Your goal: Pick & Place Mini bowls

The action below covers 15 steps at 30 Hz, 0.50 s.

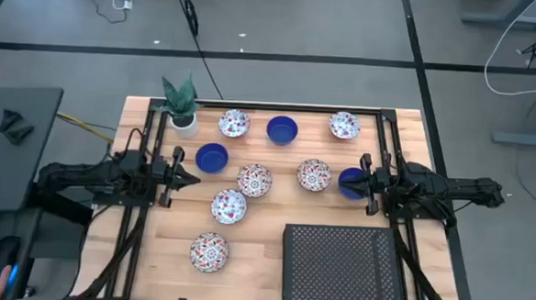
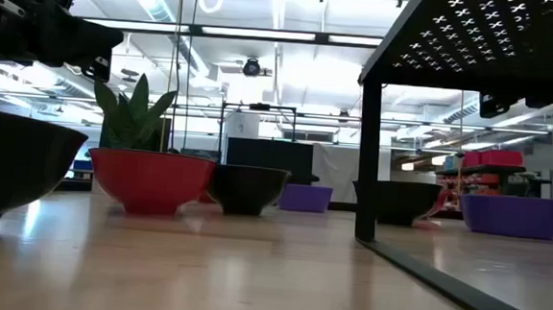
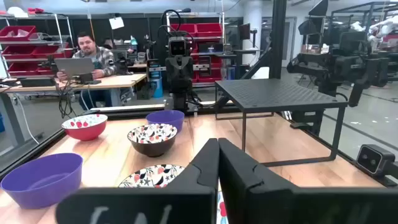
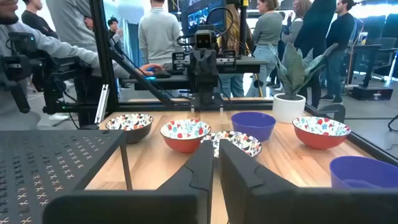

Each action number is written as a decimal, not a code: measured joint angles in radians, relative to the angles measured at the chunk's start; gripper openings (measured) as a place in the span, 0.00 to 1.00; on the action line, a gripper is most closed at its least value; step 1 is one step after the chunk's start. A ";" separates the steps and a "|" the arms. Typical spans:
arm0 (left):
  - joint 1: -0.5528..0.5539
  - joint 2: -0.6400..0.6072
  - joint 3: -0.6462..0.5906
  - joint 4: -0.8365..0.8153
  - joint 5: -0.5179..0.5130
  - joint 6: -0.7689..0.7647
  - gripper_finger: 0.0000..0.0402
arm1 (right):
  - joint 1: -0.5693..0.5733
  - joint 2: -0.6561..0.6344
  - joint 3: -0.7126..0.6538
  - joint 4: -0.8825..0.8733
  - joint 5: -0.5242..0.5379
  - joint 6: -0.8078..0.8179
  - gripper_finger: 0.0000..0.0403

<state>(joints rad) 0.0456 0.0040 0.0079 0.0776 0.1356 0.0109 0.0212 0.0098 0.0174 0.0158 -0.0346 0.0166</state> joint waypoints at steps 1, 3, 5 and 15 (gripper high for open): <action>0.000 0.000 0.000 0.000 0.000 0.000 0.02 | 0.000 0.000 0.000 0.000 0.000 0.000 0.08; 0.000 0.000 0.000 0.000 0.000 0.000 0.02 | 0.000 0.000 0.000 0.000 0.000 0.000 0.08; 0.000 0.000 0.000 0.000 0.000 0.000 0.02 | 0.000 0.000 0.000 0.000 0.000 0.000 0.08; 0.000 0.000 0.000 0.000 -0.007 0.000 0.02 | 0.000 0.000 0.000 0.000 0.000 0.000 0.08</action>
<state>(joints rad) 0.0456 0.0040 0.0081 0.0776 0.1286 0.0107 0.0216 0.0097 0.0174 0.0158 -0.0348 0.0162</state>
